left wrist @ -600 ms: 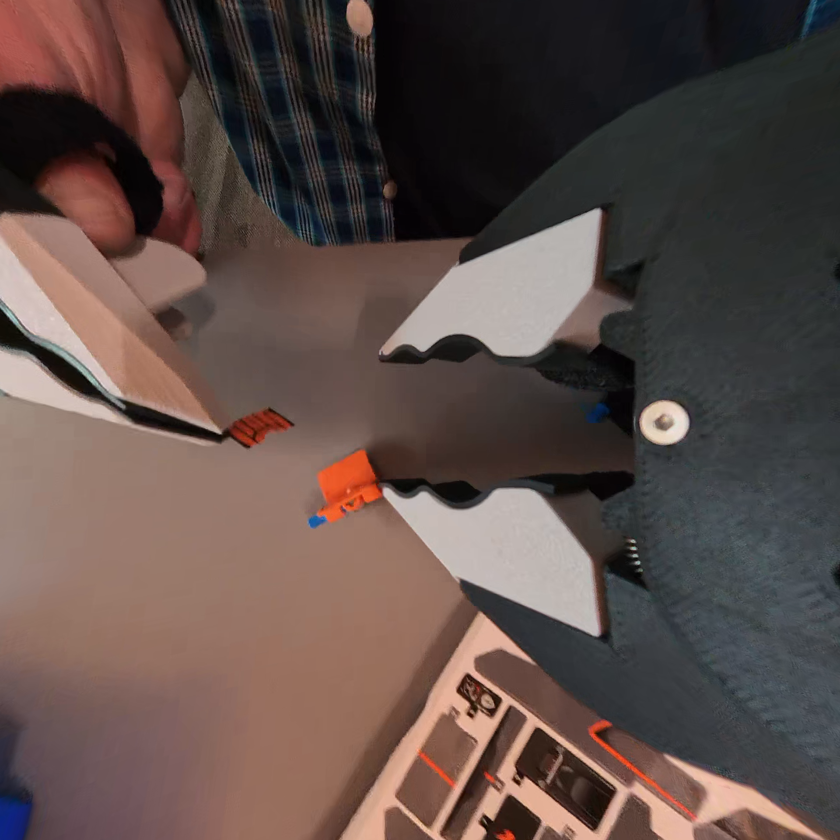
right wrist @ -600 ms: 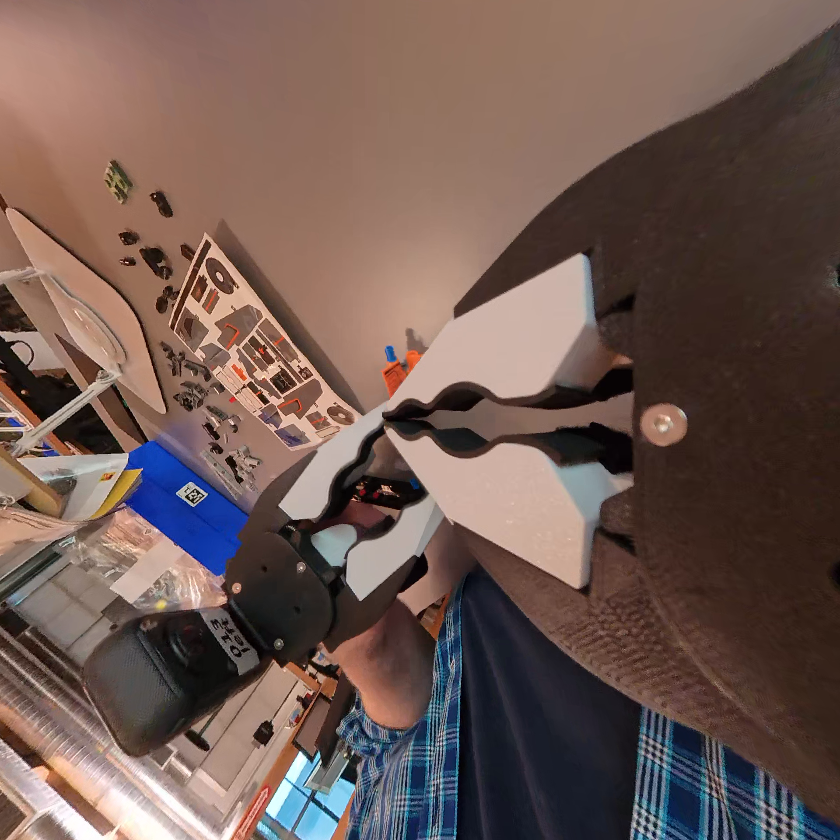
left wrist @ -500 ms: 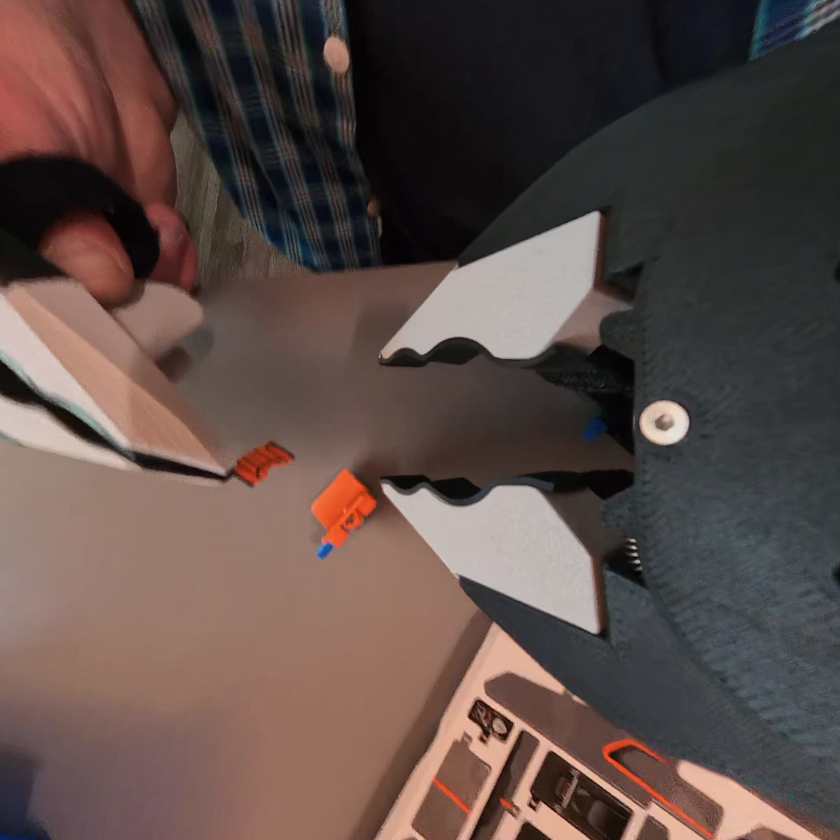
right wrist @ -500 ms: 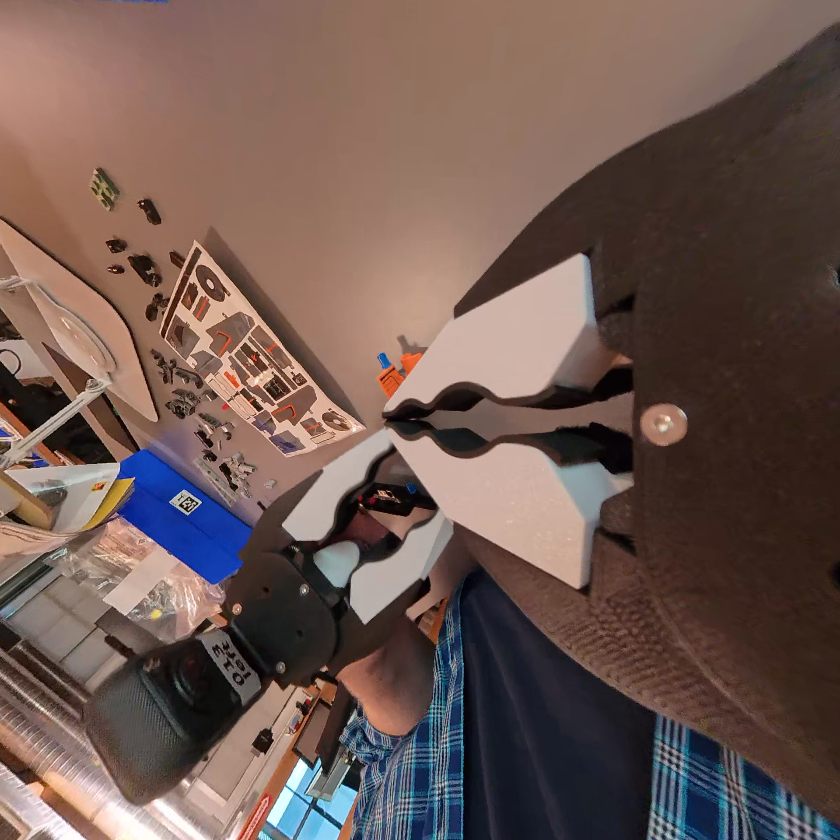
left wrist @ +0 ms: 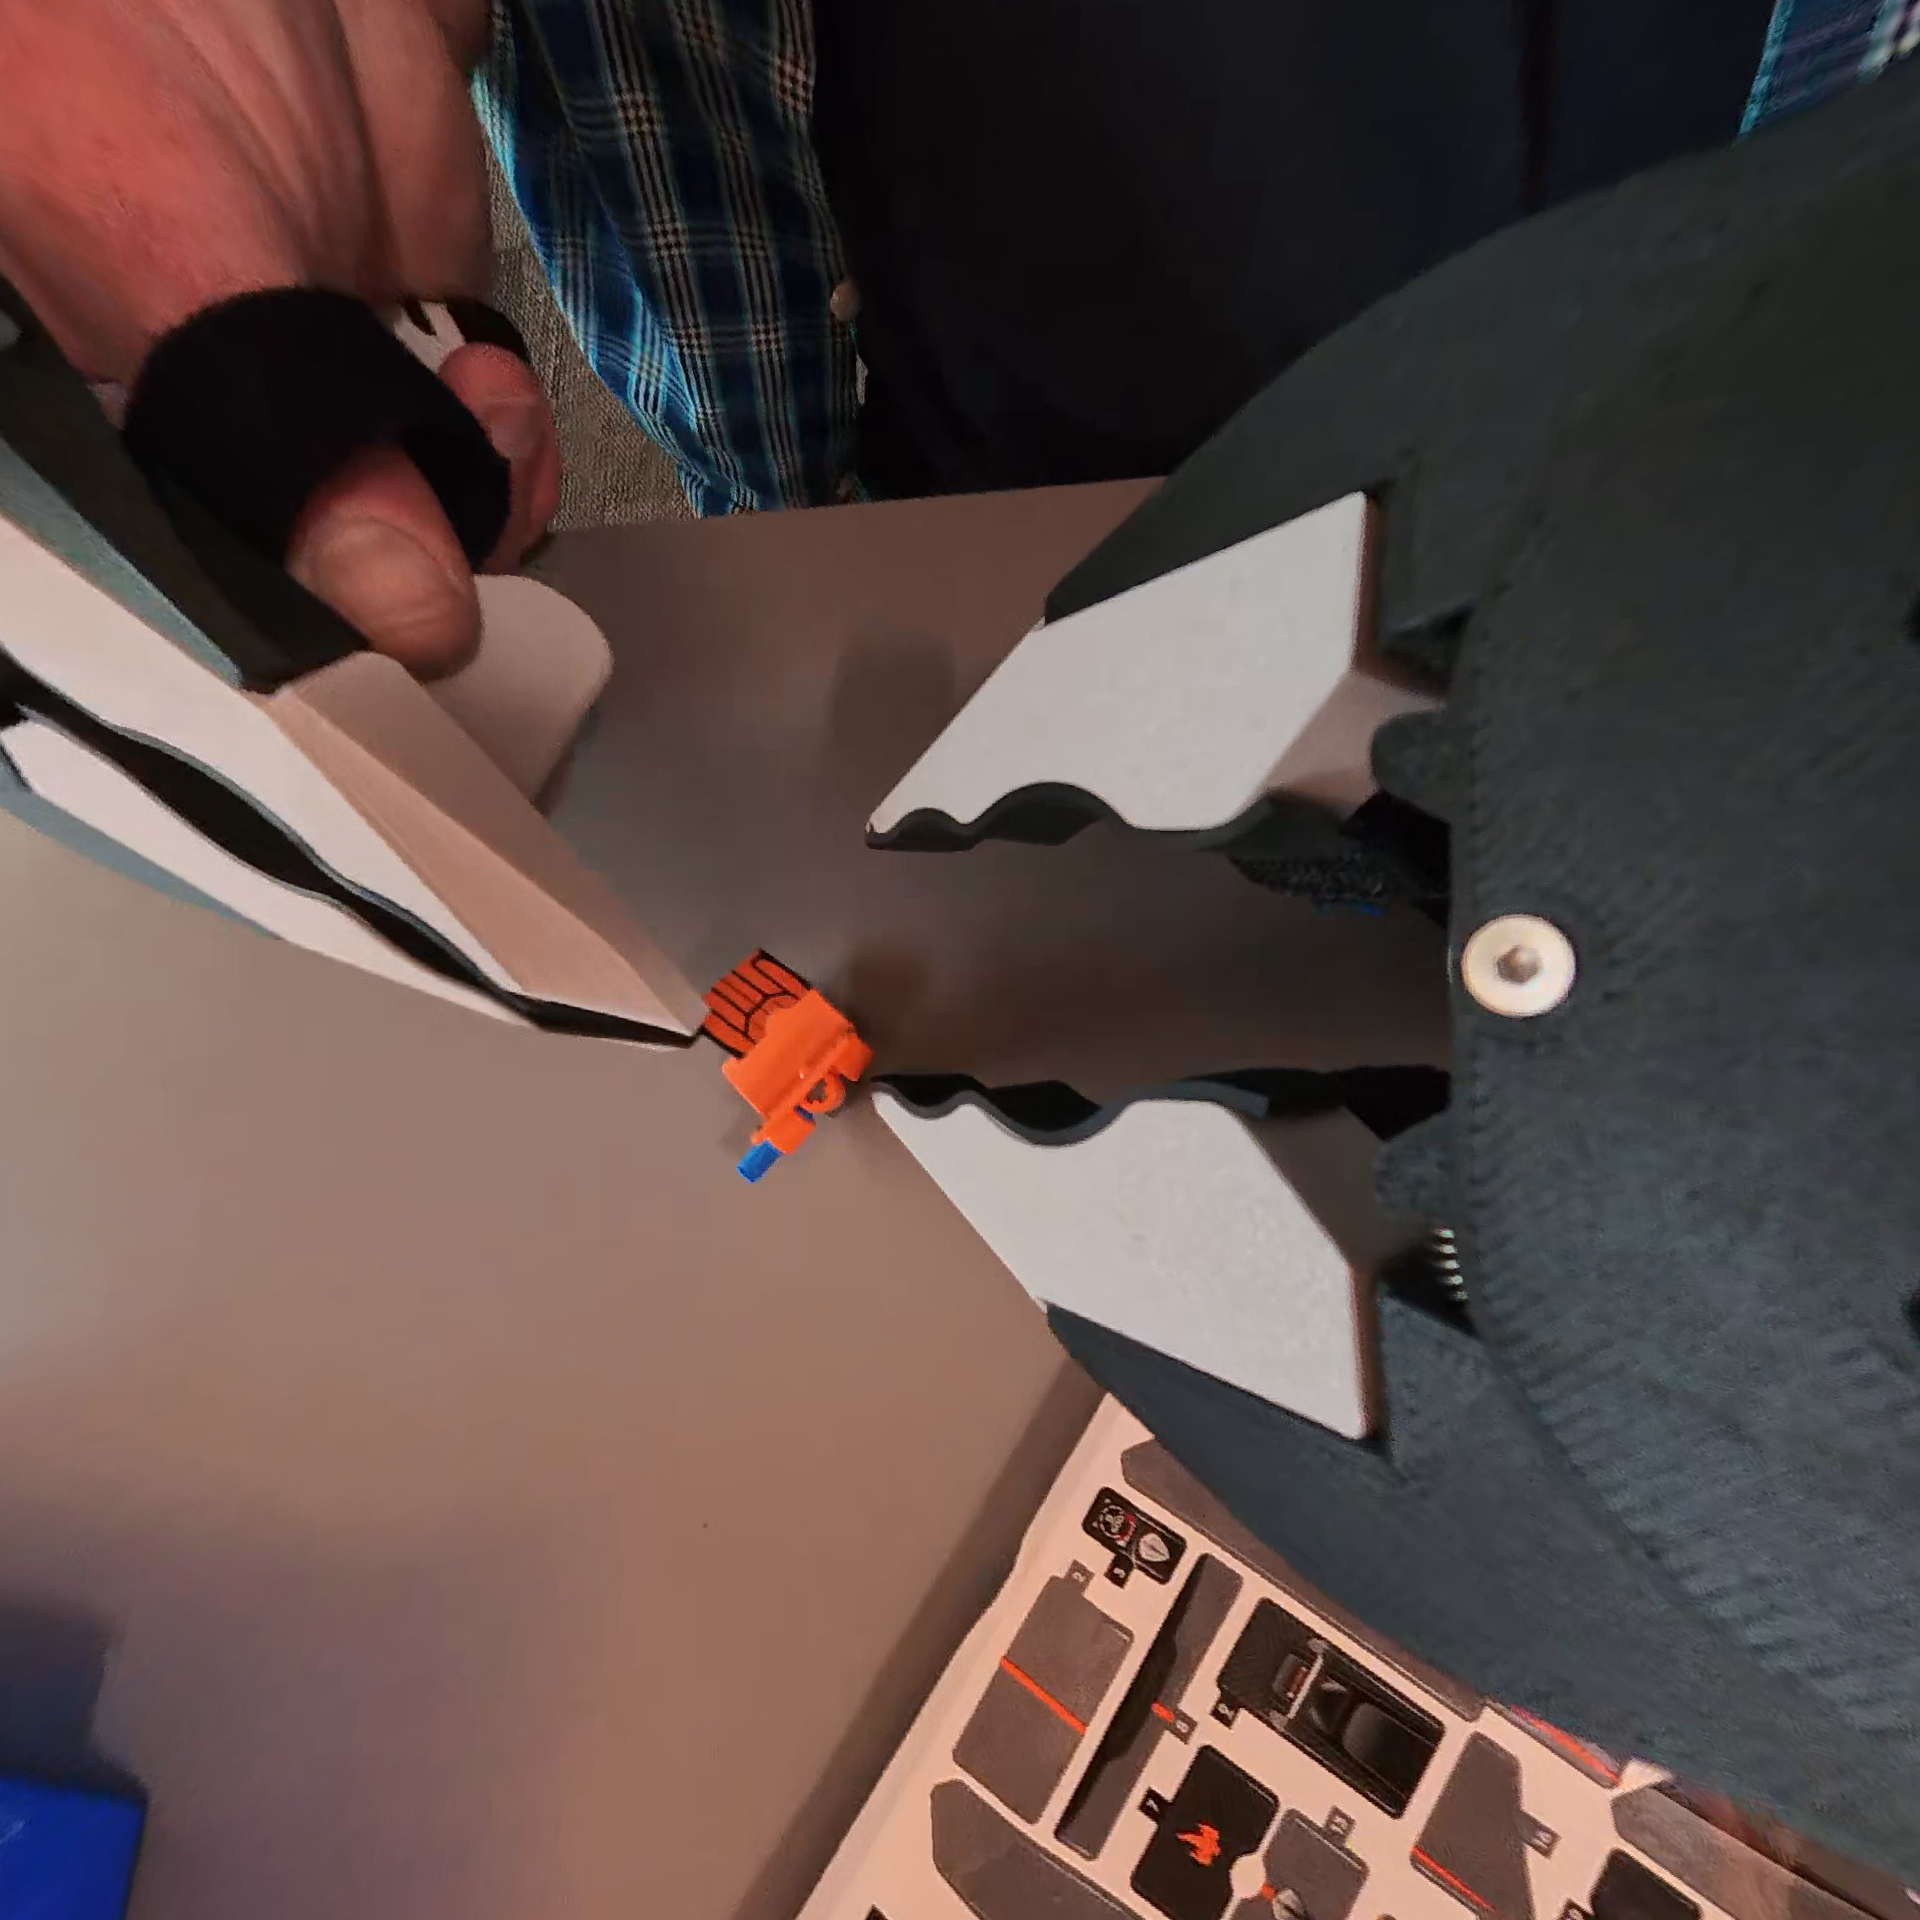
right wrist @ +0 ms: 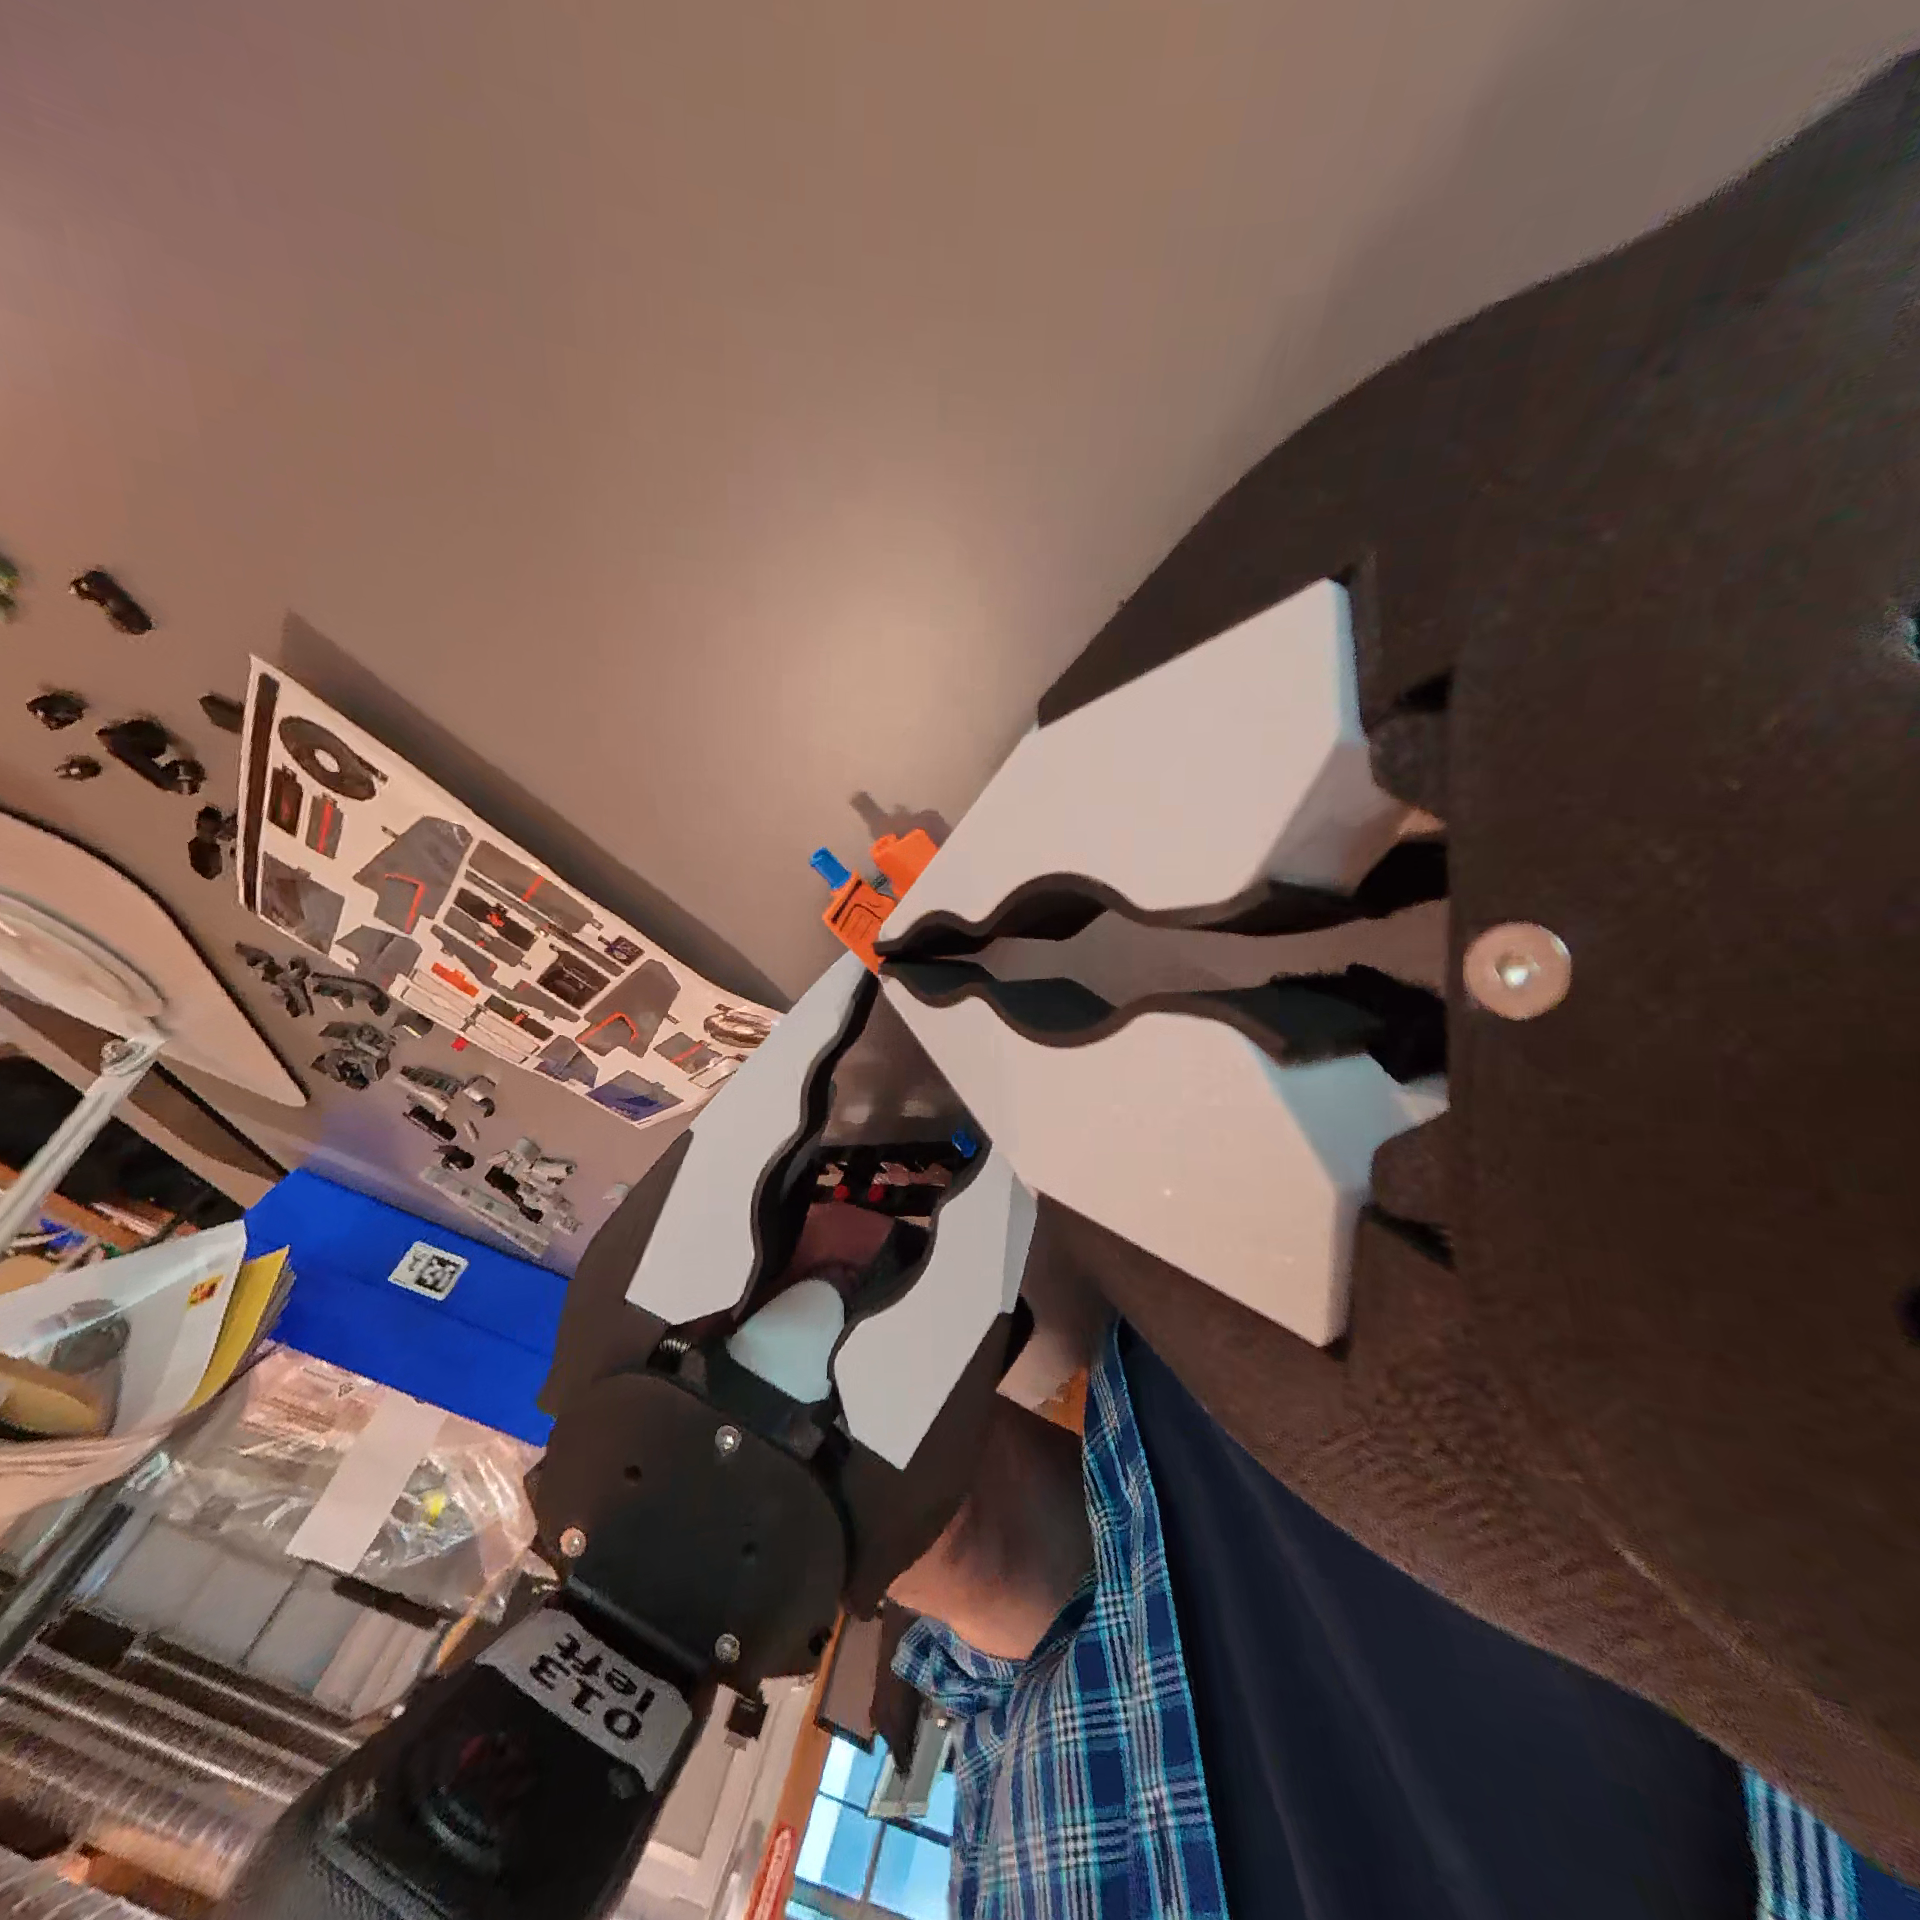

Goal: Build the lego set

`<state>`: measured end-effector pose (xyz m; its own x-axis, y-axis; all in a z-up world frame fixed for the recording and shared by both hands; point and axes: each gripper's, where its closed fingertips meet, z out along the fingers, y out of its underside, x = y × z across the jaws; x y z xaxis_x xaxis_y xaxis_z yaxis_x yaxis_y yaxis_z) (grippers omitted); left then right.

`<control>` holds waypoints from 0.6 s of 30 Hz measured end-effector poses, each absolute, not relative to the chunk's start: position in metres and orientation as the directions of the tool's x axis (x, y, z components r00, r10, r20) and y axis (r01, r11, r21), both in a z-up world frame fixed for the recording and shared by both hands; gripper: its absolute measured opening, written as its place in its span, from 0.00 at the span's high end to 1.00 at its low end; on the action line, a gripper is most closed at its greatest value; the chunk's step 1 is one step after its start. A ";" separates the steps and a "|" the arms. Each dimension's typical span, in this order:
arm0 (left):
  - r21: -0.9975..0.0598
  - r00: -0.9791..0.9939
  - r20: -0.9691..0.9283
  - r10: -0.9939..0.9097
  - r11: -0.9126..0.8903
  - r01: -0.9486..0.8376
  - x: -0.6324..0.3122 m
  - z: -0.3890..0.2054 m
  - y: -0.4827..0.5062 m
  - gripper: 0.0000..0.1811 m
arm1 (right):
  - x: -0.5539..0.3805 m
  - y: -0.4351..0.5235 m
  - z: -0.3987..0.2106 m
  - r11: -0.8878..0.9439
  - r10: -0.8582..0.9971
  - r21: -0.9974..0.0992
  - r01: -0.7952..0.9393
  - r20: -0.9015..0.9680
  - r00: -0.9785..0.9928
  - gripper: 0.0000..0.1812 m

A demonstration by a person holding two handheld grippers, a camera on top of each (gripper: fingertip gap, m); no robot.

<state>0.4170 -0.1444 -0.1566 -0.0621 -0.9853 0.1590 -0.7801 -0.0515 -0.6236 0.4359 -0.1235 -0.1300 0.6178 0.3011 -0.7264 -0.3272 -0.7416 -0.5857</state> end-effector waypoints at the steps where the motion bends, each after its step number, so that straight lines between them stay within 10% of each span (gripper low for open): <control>1: -0.621 -0.064 0.161 -0.985 -0.050 -0.782 0.417 -0.157 -0.145 0.77 | 0.437 -0.123 -0.131 -0.738 0.285 -0.581 -0.342 -0.729 0.622 1.00; 18: -0.639 -0.098 0.174 -0.980 -0.036 -0.768 0.417 -0.151 -0.141 0.79 | 0.442 -0.119 -0.138 -0.790 0.209 -0.470 -0.393 -0.810 0.549 1.00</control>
